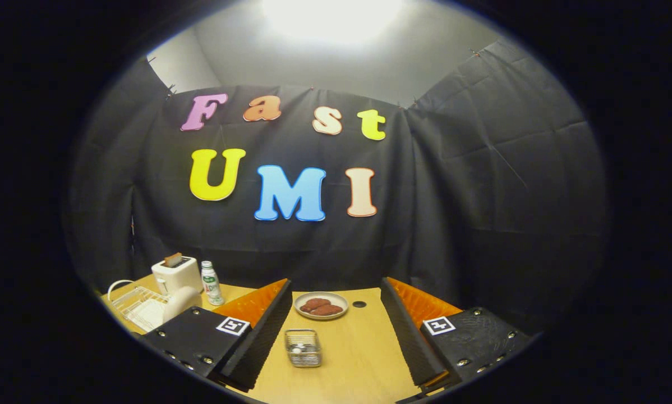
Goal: Take the plate from the dish rack, then take the spoon from the basket and place it into the plate.
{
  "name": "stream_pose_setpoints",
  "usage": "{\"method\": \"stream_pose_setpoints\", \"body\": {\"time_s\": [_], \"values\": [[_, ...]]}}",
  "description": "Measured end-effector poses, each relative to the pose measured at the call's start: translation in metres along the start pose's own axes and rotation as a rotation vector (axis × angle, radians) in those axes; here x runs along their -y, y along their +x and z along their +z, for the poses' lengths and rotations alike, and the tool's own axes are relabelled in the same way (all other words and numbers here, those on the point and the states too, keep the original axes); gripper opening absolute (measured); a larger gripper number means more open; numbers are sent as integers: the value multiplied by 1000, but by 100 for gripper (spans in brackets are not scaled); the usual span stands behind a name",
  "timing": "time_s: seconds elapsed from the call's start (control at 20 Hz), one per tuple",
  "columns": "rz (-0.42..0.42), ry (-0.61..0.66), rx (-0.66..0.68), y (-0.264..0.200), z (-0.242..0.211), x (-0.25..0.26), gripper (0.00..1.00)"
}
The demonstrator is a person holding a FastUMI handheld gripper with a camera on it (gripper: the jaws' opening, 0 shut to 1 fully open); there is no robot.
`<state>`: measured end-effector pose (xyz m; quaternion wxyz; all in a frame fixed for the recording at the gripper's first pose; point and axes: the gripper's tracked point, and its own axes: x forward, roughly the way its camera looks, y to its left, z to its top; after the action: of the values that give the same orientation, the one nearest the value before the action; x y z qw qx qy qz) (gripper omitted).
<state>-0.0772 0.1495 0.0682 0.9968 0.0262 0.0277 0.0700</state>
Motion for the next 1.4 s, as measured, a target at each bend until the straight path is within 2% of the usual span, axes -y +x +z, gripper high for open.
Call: {"method": "stream_pose_setpoints", "body": {"time_s": [0.35, 0.7, 0.9, 1.1, 1.2, 1.4], "values": [[153, 27, -25, -2, 10, -107, 97], [268, 48, -120, 12, -22, -189, 97], [264, 63, -190, 28, -49, -219, 96], [221, 40, -283, 46, -79, -236, 96], [220, 27, -324, 56, -92, -249, 88], [184, -2, -422, 71, -122, -263, 88]]}}
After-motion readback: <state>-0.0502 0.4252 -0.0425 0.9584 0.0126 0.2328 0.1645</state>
